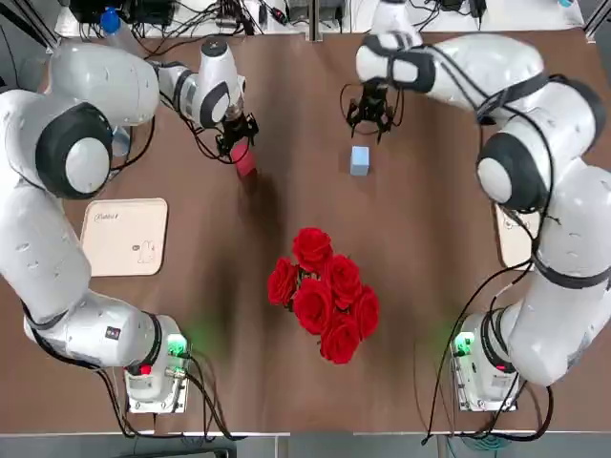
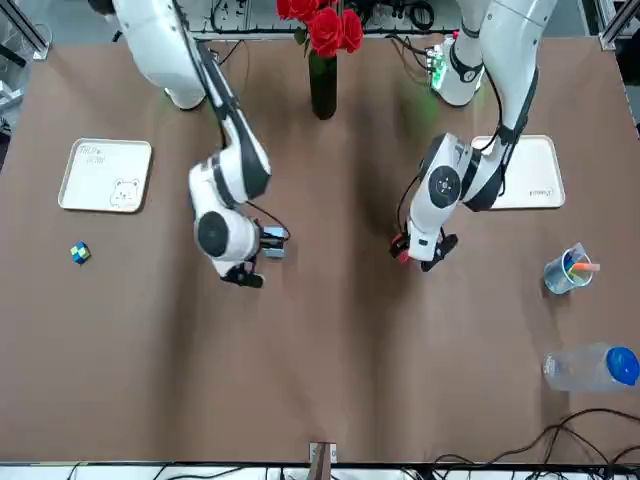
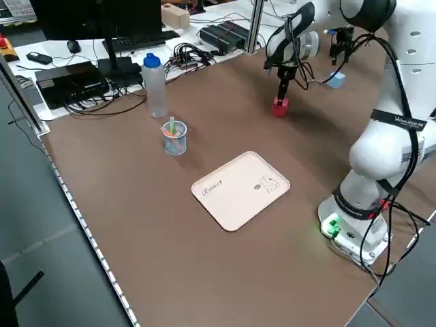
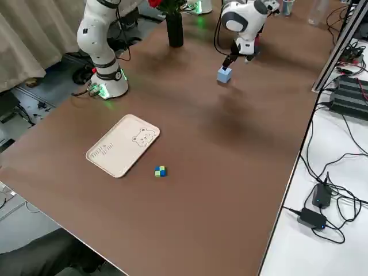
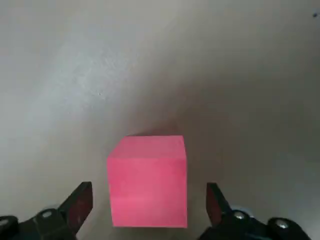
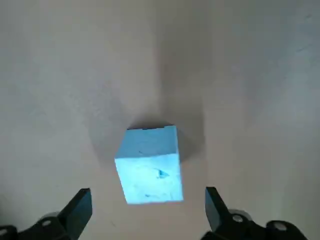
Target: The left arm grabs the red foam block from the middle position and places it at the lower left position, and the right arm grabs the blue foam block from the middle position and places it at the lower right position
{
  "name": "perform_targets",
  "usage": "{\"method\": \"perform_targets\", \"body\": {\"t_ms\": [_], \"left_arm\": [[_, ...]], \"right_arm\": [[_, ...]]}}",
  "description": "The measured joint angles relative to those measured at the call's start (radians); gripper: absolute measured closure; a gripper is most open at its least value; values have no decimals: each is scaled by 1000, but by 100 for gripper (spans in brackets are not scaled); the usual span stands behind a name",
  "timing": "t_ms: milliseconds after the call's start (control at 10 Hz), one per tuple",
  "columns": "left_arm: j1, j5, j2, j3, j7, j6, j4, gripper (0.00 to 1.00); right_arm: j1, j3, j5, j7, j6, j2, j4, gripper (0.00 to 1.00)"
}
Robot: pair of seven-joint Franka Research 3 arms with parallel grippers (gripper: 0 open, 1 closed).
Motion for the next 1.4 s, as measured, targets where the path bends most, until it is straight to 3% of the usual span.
{"method": "perform_targets", "body": {"t_ms": [200,400,600,800,1100,1200,1400], "left_arm": [[-10,58,41,0,-39,11,0,2],[-7,102,68,2,-75,22,3,11],[2,104,59,2,-75,16,17,38],[28,104,-3,2,-73,-67,32,38],[135,95,-162,-2,67,-295,31,38],[180,85,-215,-4,134,-362,15,38],[304,51,-303,-5,277,-447,-58,38]], "right_arm": [[22,-1,0,12,6,21,0,0],[23,-5,0,12,5,22,0,0],[23,-6,-1,11,5,28,-2,1],[23,-7,-4,10,17,44,-6,3],[35,-6,-19,9,18,61,-7,12],[39,-6,-29,9,17,62,-7,27],[44,-7,-41,10,9,61,-3,41]]}}
